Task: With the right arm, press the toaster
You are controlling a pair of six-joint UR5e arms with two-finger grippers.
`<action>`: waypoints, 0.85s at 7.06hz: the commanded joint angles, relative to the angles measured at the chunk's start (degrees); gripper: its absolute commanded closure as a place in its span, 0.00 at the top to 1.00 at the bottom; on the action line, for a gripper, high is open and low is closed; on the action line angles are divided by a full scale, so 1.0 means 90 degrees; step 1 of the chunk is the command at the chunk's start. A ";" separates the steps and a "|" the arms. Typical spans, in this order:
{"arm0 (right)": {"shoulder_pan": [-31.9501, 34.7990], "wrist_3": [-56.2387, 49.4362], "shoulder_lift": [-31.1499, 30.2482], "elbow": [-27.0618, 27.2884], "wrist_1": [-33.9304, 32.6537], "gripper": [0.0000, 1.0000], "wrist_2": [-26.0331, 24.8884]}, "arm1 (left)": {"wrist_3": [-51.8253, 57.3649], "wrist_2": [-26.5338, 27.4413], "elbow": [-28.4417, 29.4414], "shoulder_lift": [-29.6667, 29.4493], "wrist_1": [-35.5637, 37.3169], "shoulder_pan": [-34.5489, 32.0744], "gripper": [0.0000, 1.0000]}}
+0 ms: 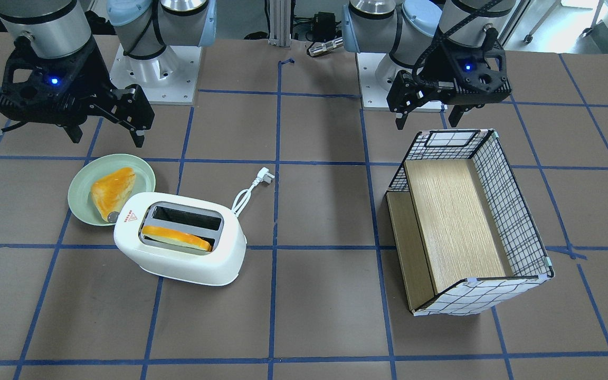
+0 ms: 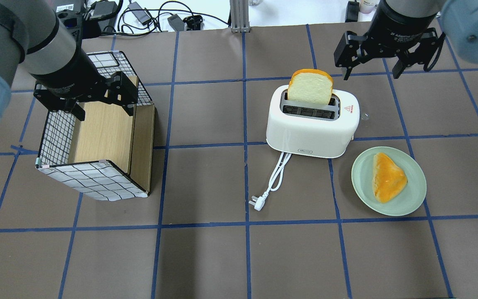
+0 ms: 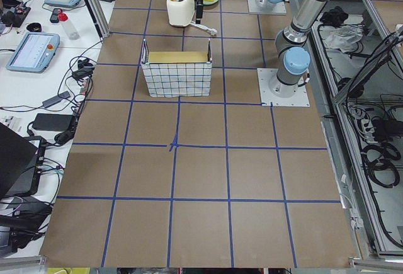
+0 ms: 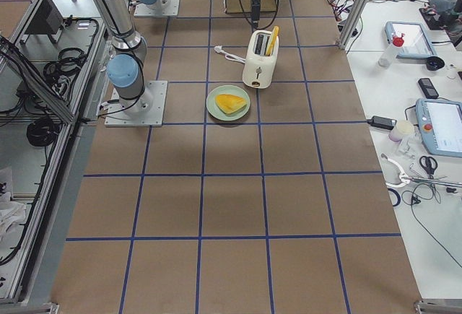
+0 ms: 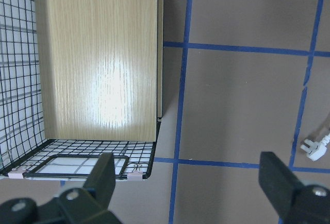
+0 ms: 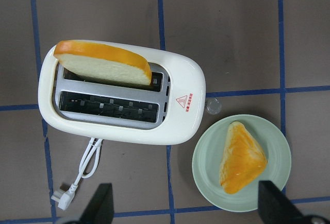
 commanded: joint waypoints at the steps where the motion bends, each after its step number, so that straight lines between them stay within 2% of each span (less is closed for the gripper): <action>1: 0.0000 -0.0010 0.0000 0.0000 -0.0003 1.00 -0.0002 | 0.0000 0.0000 0.0000 -0.0002 0.0000 0.0000 1.00; 6: 0.0000 -0.0058 0.0000 0.0000 0.0006 1.00 0.0125 | 0.0000 0.0000 0.0000 -0.0002 0.0000 0.0000 1.00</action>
